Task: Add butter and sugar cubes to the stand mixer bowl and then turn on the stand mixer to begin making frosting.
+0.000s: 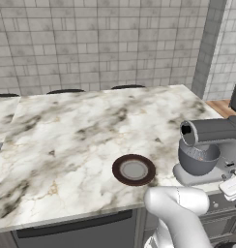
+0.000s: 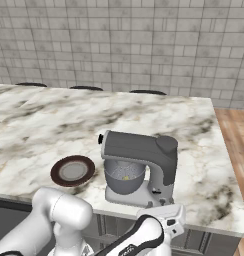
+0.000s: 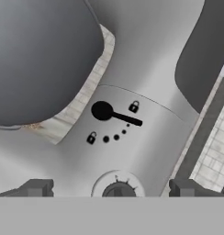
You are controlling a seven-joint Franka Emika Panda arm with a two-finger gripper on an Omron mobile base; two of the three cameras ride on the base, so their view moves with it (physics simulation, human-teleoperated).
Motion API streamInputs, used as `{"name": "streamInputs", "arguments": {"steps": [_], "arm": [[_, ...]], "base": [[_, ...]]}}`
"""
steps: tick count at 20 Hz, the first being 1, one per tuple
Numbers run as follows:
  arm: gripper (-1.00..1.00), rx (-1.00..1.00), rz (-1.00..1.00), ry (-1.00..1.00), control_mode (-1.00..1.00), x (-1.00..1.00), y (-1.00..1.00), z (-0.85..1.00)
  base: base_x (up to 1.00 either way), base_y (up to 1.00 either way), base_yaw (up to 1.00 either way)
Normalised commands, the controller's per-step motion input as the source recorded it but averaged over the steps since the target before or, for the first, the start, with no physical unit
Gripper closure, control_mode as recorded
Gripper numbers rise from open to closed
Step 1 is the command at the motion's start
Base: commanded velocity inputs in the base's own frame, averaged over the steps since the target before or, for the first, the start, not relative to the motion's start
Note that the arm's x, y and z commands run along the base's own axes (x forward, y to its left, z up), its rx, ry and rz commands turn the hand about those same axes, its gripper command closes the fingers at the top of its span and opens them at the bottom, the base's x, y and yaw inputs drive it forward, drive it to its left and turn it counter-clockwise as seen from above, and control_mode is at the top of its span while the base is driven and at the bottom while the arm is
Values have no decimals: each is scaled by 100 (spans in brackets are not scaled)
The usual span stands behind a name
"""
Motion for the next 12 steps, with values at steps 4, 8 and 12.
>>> {"name": "streamInputs", "arguments": {"steps": [4, 8, 12], "arm": [[-100, 0, 2, 0, -100, 0, -10, -10], [-100, 0, 2, 0, -100, 0, -6, -9], [100, 0, 1, 0, -100, 3, -1, -7]], "base": [[0, 0, 0], [0, 0, 0], [0, 0, 0]]}}
